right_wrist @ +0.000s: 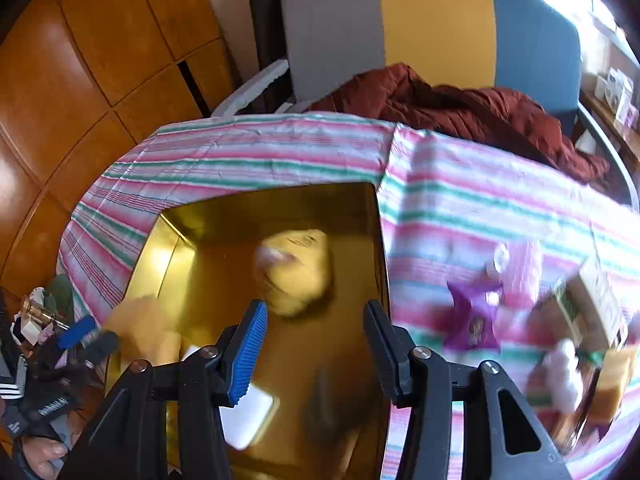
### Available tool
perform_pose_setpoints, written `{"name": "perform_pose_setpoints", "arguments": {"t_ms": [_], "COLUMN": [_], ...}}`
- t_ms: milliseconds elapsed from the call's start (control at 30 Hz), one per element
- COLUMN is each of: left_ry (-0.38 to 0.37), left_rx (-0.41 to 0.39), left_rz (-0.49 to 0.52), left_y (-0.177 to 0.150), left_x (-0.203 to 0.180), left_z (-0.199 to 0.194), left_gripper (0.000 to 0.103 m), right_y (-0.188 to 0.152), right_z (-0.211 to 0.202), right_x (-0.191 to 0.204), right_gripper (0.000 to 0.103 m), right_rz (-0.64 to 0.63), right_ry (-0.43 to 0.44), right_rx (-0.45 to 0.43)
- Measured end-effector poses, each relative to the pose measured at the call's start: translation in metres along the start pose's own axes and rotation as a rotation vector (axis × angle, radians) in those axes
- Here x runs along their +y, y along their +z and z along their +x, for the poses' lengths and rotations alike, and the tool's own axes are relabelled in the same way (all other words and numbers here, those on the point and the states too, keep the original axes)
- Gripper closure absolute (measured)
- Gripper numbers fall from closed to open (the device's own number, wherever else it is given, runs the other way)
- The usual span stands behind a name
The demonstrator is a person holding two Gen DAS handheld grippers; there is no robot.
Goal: Organize objects
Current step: 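Drop the sponge and sock into the gold tray, opening both tools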
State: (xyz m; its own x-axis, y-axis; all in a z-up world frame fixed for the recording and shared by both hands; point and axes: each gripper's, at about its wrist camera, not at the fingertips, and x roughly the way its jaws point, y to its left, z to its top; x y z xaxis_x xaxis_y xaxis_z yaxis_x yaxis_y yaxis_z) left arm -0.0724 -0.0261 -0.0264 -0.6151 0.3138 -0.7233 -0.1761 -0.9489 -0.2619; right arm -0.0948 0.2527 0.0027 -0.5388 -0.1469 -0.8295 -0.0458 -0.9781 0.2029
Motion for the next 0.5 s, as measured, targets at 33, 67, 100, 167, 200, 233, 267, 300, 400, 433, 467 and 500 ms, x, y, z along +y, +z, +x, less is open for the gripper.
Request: {"name": "perform_pose_setpoints", "arguments": {"t_ms": [33, 67, 100, 167, 200, 233, 267, 300, 400, 433, 467, 500], "left_ry": [-0.019, -0.04, -0.045, -0.028, -0.036, -0.042, -0.043, -0.044, -0.042, -0.039, -0.037, -0.04], "left_rx": [0.014, 0.033, 0.043, 0.049, 0.052, 0.051, 0.048, 0.047, 0.062, 0.068, 0.074, 0.075], "left_rz": [-0.014, -0.024, -0.027, -0.028, -0.038, -0.046, -0.046, -0.041, -0.027, -0.023, -0.015, -0.008], "left_y": [-0.004, -0.007, -0.009, -0.016, -0.02, -0.022, -0.024, -0.027, -0.033, -0.035, -0.037, -0.037], "left_x": [-0.001, -0.002, -0.003, -0.005, -0.005, -0.005, -0.005, -0.006, -0.006, -0.007, -0.008, -0.01], "left_z": [0.0, 0.002, 0.004, 0.003, 0.001, -0.002, -0.005, -0.009, -0.013, -0.013, -0.012, -0.012], "left_gripper": [0.025, 0.032, 0.033, 0.033, 0.033, 0.033, 0.033, 0.033, 0.033, 0.033, 0.033, 0.034], "right_y": [-0.004, -0.008, -0.013, -0.023, -0.027, -0.031, -0.036, -0.04, -0.048, -0.05, -0.052, -0.054], "right_z": [0.0, 0.0, 0.001, 0.0, -0.001, -0.003, -0.004, -0.005, -0.007, -0.008, -0.009, -0.011], "right_x": [-0.001, -0.003, -0.004, -0.004, -0.004, -0.003, -0.002, -0.001, 0.002, 0.004, 0.005, 0.007], "right_gripper": [0.052, 0.052, 0.052, 0.052, 0.052, 0.052, 0.052, 0.052, 0.052, 0.052, 0.052, 0.052], "right_rz": [0.006, 0.013, 0.02, 0.025, 0.022, 0.017, 0.011, 0.007, -0.002, -0.005, -0.011, -0.019], "right_ry": [0.001, 0.0, 0.002, 0.007, 0.006, 0.005, 0.004, 0.005, 0.014, 0.017, 0.02, 0.022], "right_rx": [0.005, 0.01, 0.016, 0.028, 0.031, 0.032, 0.032, 0.034, 0.035, 0.034, 0.032, 0.03]}}
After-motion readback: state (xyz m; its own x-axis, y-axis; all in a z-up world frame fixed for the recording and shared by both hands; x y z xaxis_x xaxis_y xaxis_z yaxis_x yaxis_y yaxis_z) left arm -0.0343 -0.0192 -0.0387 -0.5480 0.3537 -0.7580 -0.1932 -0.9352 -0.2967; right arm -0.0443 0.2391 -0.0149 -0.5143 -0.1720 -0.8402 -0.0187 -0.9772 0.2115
